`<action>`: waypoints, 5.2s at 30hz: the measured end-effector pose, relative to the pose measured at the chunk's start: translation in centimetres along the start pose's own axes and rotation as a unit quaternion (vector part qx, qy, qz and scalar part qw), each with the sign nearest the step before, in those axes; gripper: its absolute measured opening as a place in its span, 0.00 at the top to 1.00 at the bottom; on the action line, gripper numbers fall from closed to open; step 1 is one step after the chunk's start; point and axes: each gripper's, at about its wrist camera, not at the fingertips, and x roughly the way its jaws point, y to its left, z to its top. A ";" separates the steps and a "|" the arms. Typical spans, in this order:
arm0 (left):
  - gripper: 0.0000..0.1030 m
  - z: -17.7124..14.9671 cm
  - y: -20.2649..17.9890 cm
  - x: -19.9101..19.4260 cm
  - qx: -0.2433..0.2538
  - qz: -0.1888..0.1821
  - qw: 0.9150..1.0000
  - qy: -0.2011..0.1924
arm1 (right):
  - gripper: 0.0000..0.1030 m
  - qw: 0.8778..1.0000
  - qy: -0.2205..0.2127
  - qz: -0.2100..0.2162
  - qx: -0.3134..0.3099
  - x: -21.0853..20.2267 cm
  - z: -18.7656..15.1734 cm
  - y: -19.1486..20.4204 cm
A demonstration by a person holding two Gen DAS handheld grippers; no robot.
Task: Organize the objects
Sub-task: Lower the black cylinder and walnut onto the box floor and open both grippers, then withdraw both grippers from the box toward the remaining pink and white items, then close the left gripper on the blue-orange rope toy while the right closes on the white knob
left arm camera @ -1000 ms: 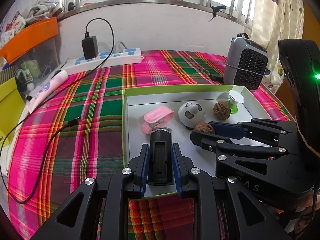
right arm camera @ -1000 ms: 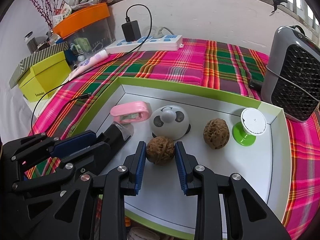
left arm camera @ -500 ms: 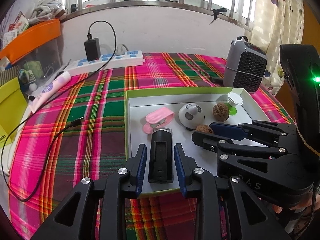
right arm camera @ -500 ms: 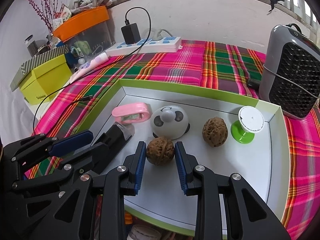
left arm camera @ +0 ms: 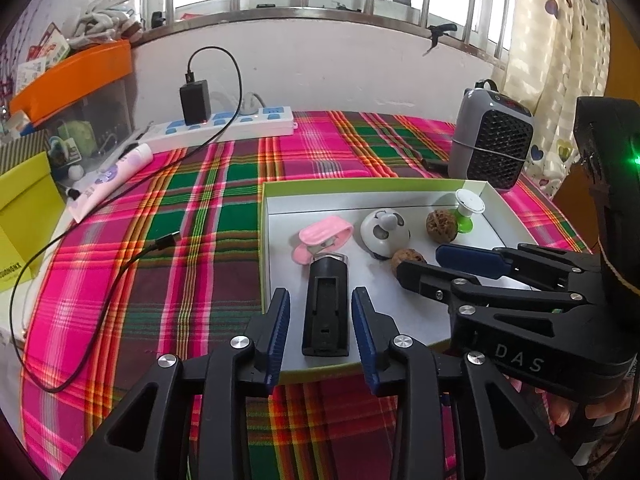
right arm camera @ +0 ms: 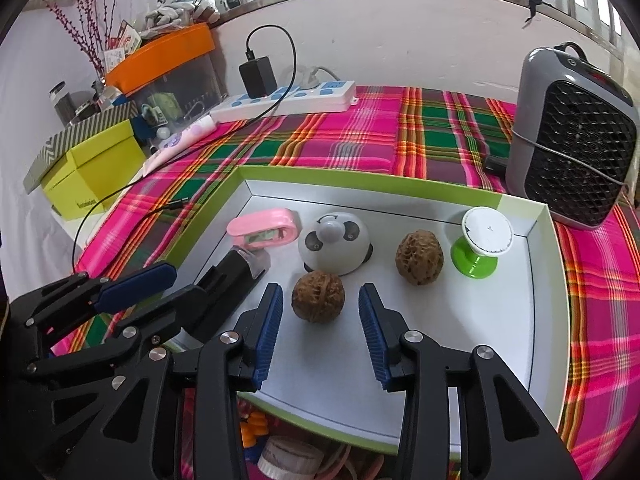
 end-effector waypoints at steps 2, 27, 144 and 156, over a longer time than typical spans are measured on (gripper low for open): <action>0.71 -0.1 0.0 -0.3 -0.001 0.001 1.000 -0.002 | 0.60 1.000 -0.003 -0.001 0.002 -0.3 -0.1 0.0; 0.70 -3.0 -0.5 -4.0 -0.020 -0.018 0.999 -0.028 | 0.60 0.997 -0.065 -0.027 0.039 -7.0 -3.5 -1.6; 0.84 -4.4 -3.9 -0.9 0.035 -0.026 0.998 0.039 | 0.74 0.998 0.010 -0.042 -0.047 -5.7 -7.5 -1.8; 0.84 -4.4 -3.7 -1.6 0.029 -0.033 0.999 0.028 | 0.83 0.998 -0.002 -0.042 -0.036 -6.4 -7.4 -1.9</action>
